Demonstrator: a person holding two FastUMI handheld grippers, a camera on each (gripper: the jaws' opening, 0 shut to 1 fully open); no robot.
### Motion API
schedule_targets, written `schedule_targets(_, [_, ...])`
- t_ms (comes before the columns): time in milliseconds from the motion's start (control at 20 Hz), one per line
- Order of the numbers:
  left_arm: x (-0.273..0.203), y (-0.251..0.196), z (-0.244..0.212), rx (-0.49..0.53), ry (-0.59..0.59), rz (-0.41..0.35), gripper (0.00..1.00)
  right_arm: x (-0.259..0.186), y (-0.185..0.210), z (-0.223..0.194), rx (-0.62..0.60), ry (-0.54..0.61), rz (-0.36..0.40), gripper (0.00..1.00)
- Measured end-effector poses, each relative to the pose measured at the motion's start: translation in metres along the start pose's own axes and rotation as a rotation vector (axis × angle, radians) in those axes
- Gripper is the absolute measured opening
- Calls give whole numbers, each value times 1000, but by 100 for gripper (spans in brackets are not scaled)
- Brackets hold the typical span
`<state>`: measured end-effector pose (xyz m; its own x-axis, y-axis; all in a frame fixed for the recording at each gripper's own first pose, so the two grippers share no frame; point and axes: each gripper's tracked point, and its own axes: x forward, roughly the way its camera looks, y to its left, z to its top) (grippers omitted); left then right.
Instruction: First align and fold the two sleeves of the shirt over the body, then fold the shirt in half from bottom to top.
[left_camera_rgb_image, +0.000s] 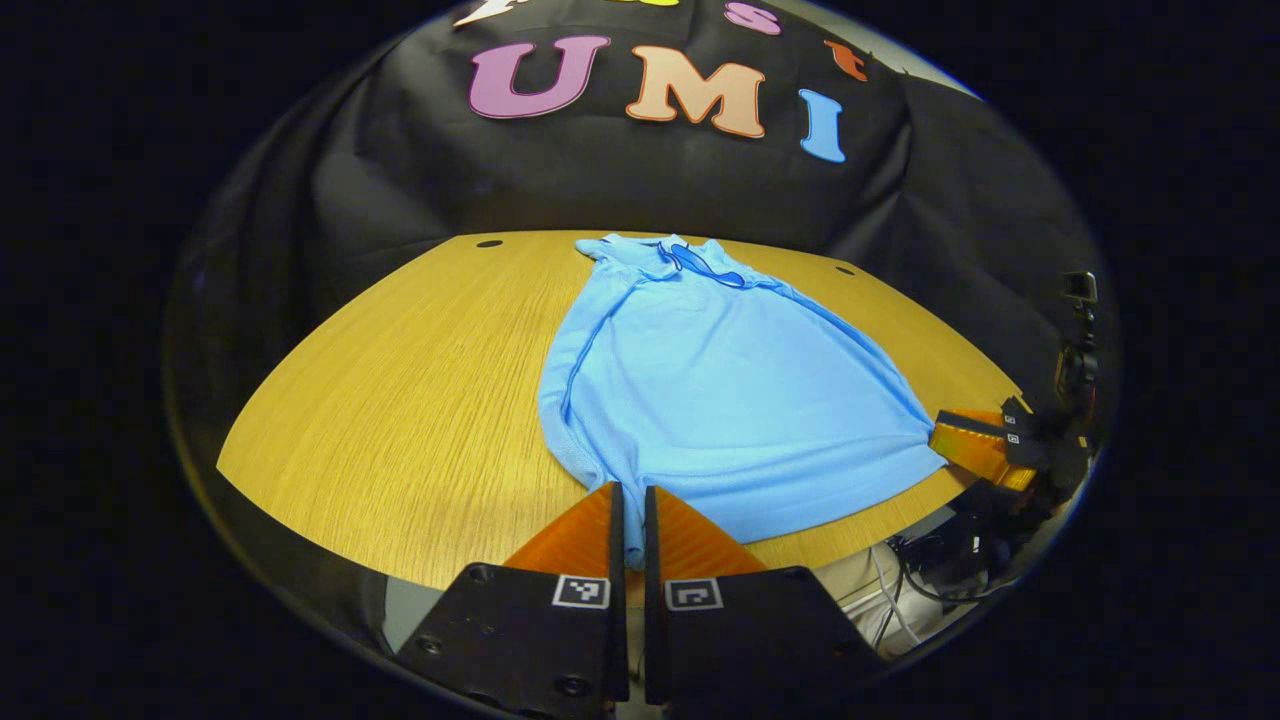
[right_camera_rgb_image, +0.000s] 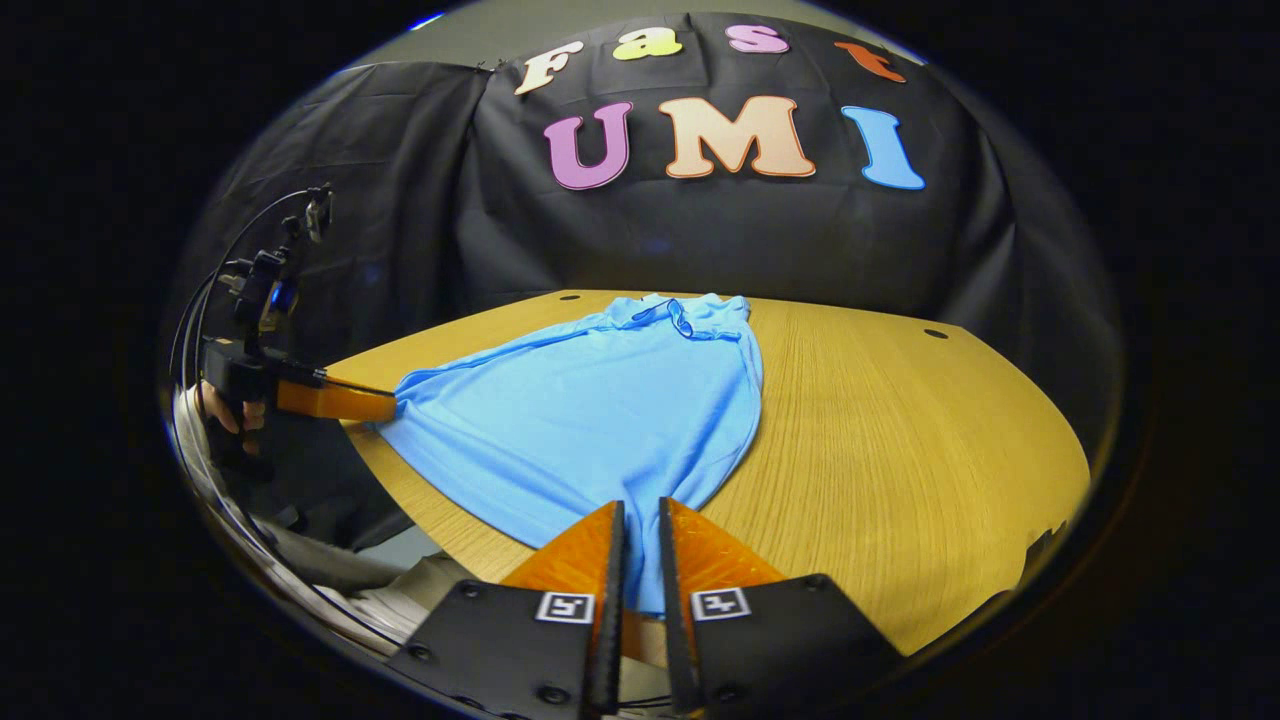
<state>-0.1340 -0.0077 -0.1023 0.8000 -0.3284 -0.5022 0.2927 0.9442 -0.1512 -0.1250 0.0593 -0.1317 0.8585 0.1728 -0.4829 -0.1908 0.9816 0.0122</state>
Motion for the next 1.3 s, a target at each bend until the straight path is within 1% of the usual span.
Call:
schedule_targets(50, [-1,0,0,-14,-9,-2,5,0,0,0,8,3,2,16])
schedule_targets(100, [0,-1,1,-32,-17,-5,5,1,0,0,20,4,3,8])
schedule_targets(150, [0,0,1,-45,-20,-9,2,2,0,0,28,9,4,8])
schedule_targets(300, [2,0,4,-62,-21,-14,2,2,-2,3,52,1,-6,8])
schedule_targets(350, [1,1,4,-65,-17,-15,0,0,-4,6,67,-4,-19,8])
schedule_targets(400, [2,-1,6,-62,-15,-21,0,5,-5,7,84,0,-16,3])
schedule_targets(600, [6,-2,26,-60,-50,-36,0,8,-10,21,124,-31,-20,2])
schedule_targets(700, [5,-5,42,-65,-80,-48,0,10,-12,33,121,-53,-22,2])
schedule_targets(900, [10,-2,71,-40,-131,-48,0,19,-19,64,114,-100,-27,2])
schedule_targets(1100, [22,-2,107,-44,-181,-58,0,40,-27,93,113,-121,-32,3])
schedule_targets(1300, [42,-2,138,-77,-199,-77,0,61,-34,121,108,-128,-36,2])
